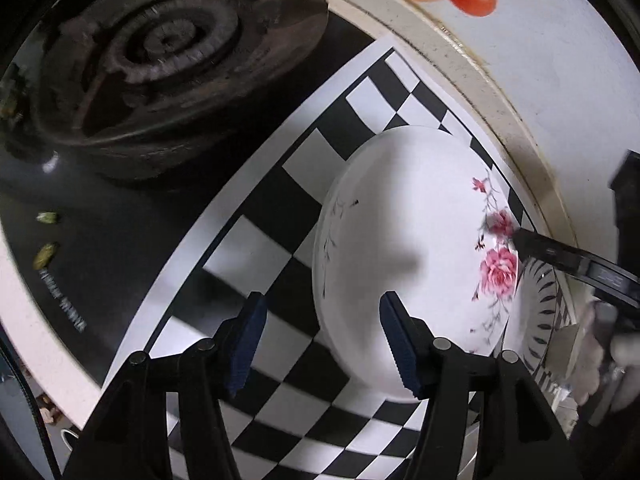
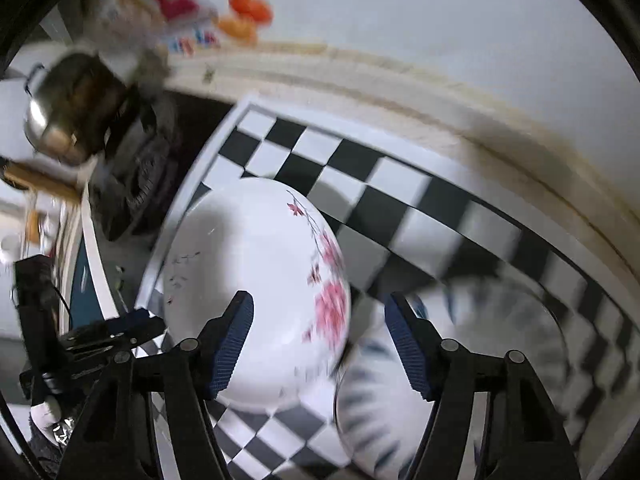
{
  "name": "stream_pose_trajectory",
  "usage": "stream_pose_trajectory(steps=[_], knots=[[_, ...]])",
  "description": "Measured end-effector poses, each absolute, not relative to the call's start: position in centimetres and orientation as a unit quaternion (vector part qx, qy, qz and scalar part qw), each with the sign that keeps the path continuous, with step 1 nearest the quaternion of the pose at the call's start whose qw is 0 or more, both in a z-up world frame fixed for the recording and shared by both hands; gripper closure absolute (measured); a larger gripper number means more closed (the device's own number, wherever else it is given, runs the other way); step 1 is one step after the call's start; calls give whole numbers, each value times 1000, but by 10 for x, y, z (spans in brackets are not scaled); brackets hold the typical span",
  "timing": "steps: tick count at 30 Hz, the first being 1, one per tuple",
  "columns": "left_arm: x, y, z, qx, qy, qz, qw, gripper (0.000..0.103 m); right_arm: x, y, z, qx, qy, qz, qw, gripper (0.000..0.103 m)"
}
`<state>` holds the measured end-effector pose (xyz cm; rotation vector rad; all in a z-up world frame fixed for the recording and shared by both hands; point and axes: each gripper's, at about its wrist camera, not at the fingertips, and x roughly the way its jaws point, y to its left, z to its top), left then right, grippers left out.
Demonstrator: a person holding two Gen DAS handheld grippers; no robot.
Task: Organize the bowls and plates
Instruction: 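Grip the pink-flower plate rim with the right gripper onto the held plate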
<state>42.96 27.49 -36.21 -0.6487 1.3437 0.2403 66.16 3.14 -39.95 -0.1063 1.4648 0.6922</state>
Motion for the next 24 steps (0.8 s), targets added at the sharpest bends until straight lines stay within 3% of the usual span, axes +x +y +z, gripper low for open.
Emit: stream_pose_trajectory(steps=[4,6,8,9,10,24], knots=[[446,272,-380,-268,628,105,723,49,682,51,-432,-76,682,288,668,46],[453,267,-381,-253,626,99,731,60,688,56,-441,-70,691,287,659,49],[460,262,-386,-254,635,81,725,75,690,61,-441,-61,693,300,653,62],[464,258,-386,-254,638,75,723,75,691,63,-445,-56,703,304,640,73],[467,257,-386,-248,642,75,722,75,691,64,-447,-63,703,300,641,76],[486,219,-356,-204,647,50,733,75,667,35,-426,-19,694,279,663,77]])
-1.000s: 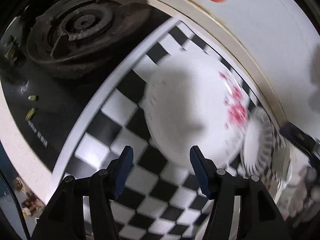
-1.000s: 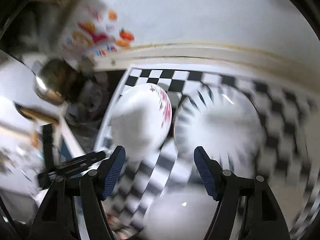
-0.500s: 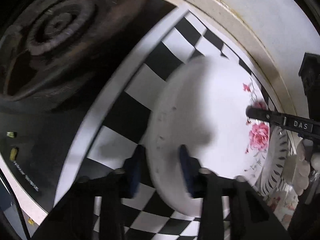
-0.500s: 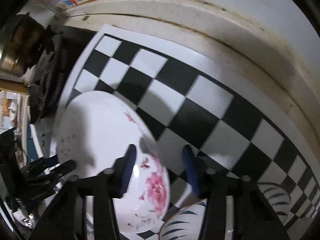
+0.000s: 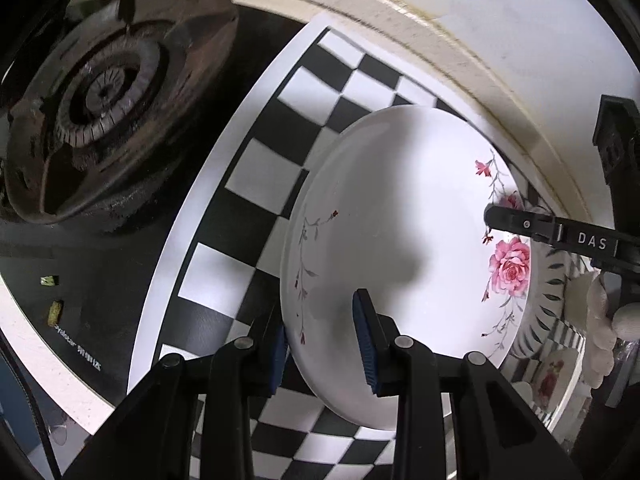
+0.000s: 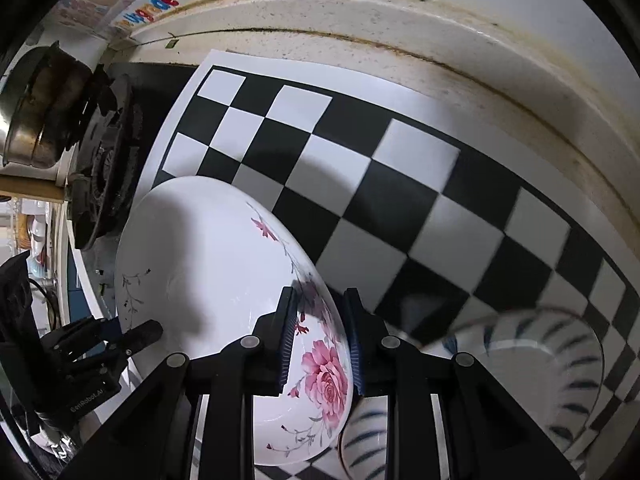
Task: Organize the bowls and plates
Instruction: 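Grip the pink-flower plate rim with the right gripper onto the held plate, then carry the two stacked plates toward the blue-striped plate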
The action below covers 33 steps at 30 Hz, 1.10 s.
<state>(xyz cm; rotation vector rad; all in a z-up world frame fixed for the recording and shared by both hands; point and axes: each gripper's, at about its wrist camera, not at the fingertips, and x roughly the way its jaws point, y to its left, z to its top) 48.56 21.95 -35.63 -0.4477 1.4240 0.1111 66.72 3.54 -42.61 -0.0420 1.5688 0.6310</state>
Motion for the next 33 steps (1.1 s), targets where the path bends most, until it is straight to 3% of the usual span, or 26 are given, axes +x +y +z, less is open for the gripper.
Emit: stream_pose_trajectory(steps=[12,18,33], knots=[[450,169,-288,-145,642,-25,752,75,612,-47,-361,51,681,242,689,77],[434,133,-281,-109,654,-78,745,75,562,-120,-341,104,679,201,699,77],[370,31,-312,-16,704,-168,690,75,413,-237,-382,197,691,90,690,77]])
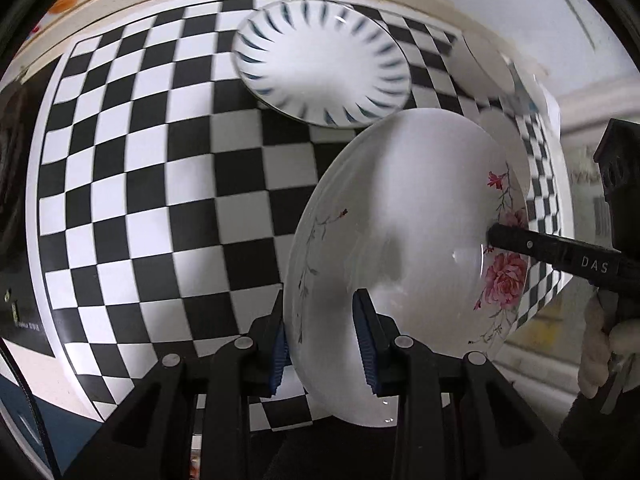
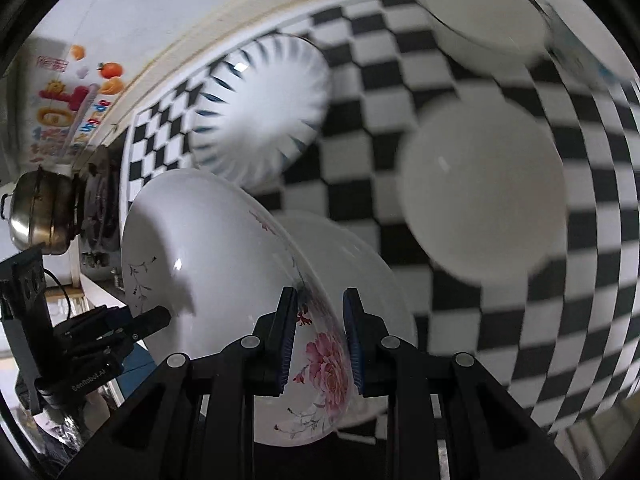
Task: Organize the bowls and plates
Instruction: 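Carry the two stacked plates toward the blue-striped plate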
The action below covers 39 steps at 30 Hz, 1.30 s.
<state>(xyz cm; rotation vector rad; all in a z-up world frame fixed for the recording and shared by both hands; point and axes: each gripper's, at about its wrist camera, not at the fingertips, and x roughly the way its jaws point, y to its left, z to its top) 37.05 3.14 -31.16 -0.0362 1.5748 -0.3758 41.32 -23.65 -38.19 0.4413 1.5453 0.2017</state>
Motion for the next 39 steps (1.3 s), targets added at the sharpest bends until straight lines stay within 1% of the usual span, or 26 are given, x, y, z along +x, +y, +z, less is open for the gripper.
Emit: stream_pose_trajectory(steps=[7,12,17,26,31,39], knots=[[365,13,-324,28,710,-171,683,75,375,-256,-408,222,697,67,679,77],[362,5,-336,50,716,-166,676,75,374,-256,-415,227,701,59,674,77],[360,4,-348,58,725,-159,667,75,374,-253,-418,218,705,56,673,77],[354,3,-360,75,732,-149,660,75,382,-237,-413,158,712,38,683,78],[352,1,-362,77,734,-143,659,75,380,-230,-423,134,728,27,671,78],[362,-9,-365,71,737,-135,659,75,380,-234,-426,155,722,19,674,75]])
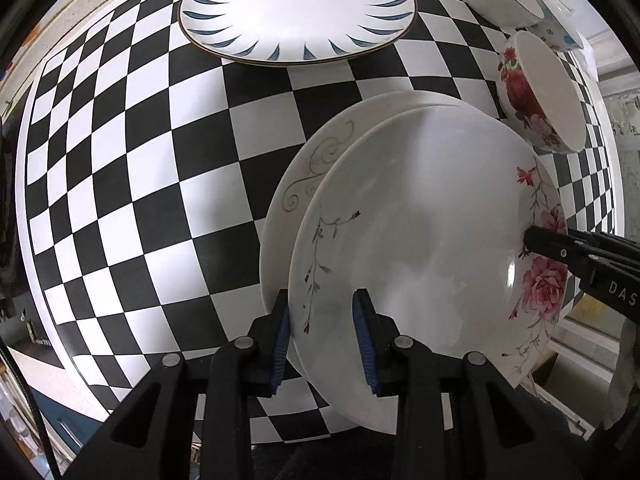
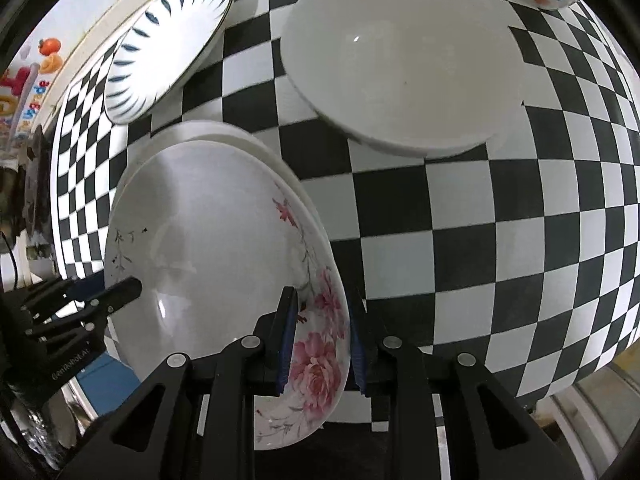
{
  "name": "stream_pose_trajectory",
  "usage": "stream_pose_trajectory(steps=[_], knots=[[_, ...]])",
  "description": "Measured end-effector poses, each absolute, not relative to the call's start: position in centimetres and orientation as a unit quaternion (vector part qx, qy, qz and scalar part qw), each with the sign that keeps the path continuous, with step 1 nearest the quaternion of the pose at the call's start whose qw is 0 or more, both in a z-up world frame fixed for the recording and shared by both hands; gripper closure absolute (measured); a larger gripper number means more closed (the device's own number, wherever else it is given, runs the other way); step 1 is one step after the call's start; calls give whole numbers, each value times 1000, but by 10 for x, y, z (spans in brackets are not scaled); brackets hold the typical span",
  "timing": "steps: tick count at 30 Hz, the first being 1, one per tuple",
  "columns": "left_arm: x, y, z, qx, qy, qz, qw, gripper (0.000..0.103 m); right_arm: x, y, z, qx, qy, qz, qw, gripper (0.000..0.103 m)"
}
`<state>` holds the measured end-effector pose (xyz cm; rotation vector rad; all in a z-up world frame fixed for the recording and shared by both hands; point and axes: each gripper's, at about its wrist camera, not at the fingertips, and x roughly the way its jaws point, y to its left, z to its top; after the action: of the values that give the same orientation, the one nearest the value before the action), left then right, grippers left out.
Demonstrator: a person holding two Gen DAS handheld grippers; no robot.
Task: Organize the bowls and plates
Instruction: 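Carry the two stacked plates toward the blue-striped plate, then grip the blue-striped plate rim with the right gripper onto the stack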
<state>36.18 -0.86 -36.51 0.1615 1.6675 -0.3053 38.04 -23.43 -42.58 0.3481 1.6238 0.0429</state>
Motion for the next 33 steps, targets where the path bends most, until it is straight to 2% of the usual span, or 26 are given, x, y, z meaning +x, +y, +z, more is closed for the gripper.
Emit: stream_pose_trajectory(steps=[3,7,12,16,23,29,33], knots=[[365,-5,-363,60,739,-132,657,75,382,-234,-426,154,720,16,677,74],[369,2,-362,43,743,-131,655,75,383,-234,-427,173,713,21,679,65],[371,6,-358,29,750,-128,648,74,383,-233,-431,192,711,26,676,60],[373,9,-355,61,741,-112,660,74,382,-234,-430,195,710,28,676,59],[373,8,-349,53,739,-113,662,74,380,-234,-428,200,709,30,676,59],[378,25,-299,5,709,-117,695,74,380,-242,-389,181,690,30,700,59],[405,42,-273,-33,687,-112,717,61,387,-248,-350,188,669,64,716,57]])
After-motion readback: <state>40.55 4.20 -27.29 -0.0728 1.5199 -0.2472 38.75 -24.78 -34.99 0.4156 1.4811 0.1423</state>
